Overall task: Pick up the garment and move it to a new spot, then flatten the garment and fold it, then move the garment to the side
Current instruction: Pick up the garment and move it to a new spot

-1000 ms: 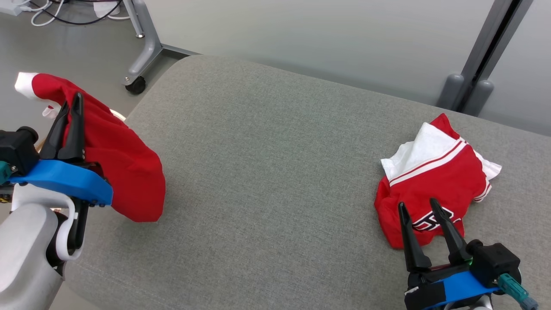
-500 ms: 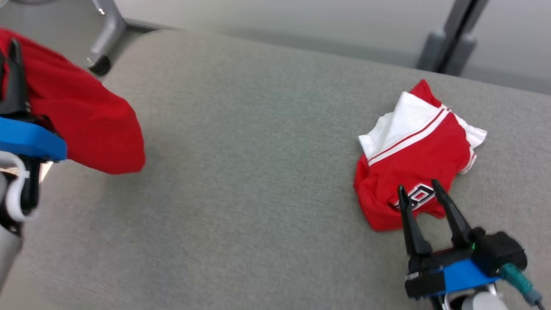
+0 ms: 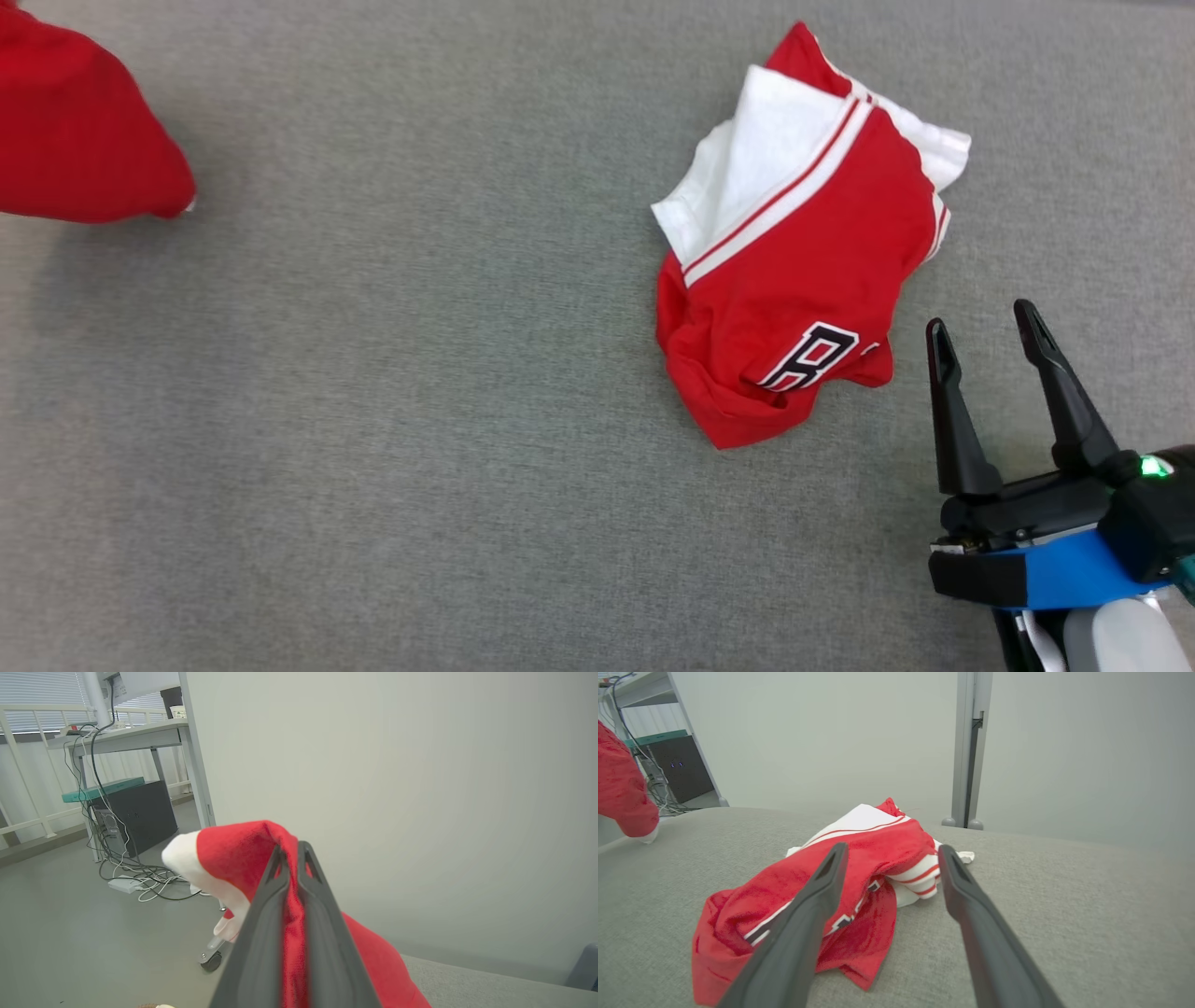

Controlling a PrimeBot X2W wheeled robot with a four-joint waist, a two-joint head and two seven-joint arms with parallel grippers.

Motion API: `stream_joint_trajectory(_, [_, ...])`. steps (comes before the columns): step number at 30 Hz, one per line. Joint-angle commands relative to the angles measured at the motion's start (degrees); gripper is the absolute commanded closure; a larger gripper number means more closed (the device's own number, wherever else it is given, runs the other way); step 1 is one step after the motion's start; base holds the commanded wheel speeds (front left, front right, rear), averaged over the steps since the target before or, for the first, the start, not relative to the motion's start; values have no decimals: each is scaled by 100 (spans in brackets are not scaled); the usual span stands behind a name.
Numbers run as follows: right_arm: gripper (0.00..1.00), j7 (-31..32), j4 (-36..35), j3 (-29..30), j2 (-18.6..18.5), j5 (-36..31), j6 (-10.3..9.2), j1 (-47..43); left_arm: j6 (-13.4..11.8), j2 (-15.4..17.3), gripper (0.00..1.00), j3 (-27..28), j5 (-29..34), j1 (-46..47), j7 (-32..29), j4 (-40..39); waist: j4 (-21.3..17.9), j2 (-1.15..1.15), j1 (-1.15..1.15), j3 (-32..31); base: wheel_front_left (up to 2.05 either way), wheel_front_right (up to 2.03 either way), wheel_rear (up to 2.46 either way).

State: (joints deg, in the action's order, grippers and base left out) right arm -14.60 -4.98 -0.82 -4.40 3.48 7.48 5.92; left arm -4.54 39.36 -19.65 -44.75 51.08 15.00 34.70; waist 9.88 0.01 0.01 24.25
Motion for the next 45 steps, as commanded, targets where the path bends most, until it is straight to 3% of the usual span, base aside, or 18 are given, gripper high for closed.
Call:
stream_joint_trajectory(1, [0,29,-68,21,-54,-24,3,68,42,-16,100,77,44,69,22,77,-25,-1,-1,63,0,0,0])
stream_joint_trajectory(9, [0,146,-464,190,-90,-83,3,46,359,-538,100,617,372,-50,22,1020,-151,-1,-1,524,0,0,0])
stream_joint_trajectory(20, [0,247,-578,193,-74,-137,3,41,801,-1213,100,1117,504,-445,21,2401,-125,-1,-1,585,0,0,0])
stream_joint_trajectory(21, [0,260,-582,197,-79,-132,3,29,819,-1237,66,1138,548,-440,22,2440,-105,-1,-1,578,0,0,0])
stream_joint_trajectory(22, [0,264,-579,183,-80,-132,3,20,809,-1237,11,1184,605,-420,22,2443,-92,-1,-1,566,0,0,0])
stream_joint_trajectory(23, [0,271,-576,171,-79,-133,3,16,782,-1244,0,1252,661,-411,21,2413,-80,-1,-1,554,0,0,0])
stream_joint_trajectory(31, [0,193,-361,60,-37,-14,3,110,688,-1087,0,2053,1619,-598,21,1309,-97,-1,-1,283,0,0,0])
stream_joint_trajectory(35, [0,99,-145,-19,9,73,3,186,856,-1160,0,2436,2105,-683,22,728,-224,-1,-1,44,0,0,0])
stream_joint_trajectory(40, [0,-11,172,-101,78,174,3,182,1069,-1441,0,2712,2543,-806,21,144,-465,-1,-1,-333,0,0,0])
stream_joint_trajectory(45, [0,-57,454,-108,126,292,3,135,1170,-1870,0,2607,2898,-1002,21,-318,-769,-1,-1,-725,0,0,0])
